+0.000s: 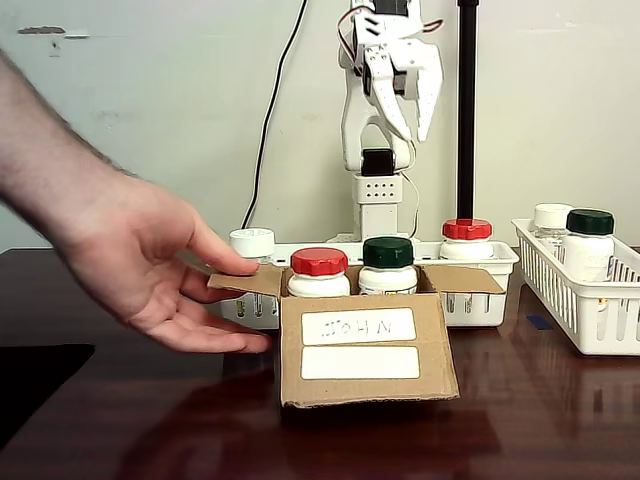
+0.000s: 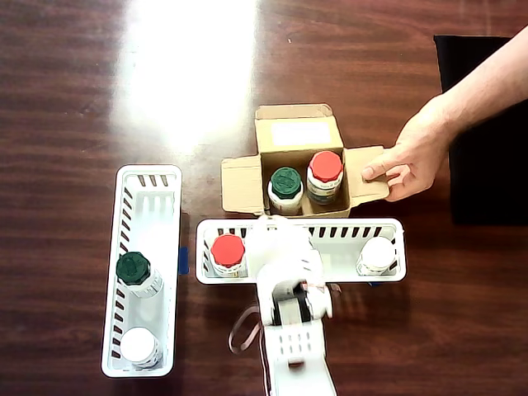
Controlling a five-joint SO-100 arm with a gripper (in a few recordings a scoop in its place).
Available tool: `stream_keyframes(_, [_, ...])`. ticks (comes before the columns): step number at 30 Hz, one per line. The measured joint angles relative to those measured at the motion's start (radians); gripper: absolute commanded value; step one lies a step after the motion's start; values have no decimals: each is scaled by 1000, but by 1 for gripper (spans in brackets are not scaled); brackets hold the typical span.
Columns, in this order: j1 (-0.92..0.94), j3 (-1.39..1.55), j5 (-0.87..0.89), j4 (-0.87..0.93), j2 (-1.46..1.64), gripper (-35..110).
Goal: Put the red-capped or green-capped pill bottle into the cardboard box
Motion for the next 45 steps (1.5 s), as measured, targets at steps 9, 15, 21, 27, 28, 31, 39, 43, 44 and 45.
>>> stream_keyframes(9, [58, 267, 64, 44, 328, 1])
stream_keyframes(15, [57, 472, 75, 44, 529, 1])
stream_keyframes(21, [0, 658, 75, 61, 733, 1])
stream_keyframes(27, [8, 793, 104, 106, 900, 1])
stream_keyframes(28, [6, 811, 106, 106, 911, 1])
stream_keyframes(31, [8, 864, 98, 104, 928, 1])
stream_keyframes(39, [5, 999, 63, 107, 989, 1])
stream_keyframes(43, [-18, 1072, 35, 77, 989, 1])
stream_keyframes(44, [-26, 1101, 32, 55, 989, 1])
stream_keyframes(45, [-29, 1123, 31, 34, 989, 1])
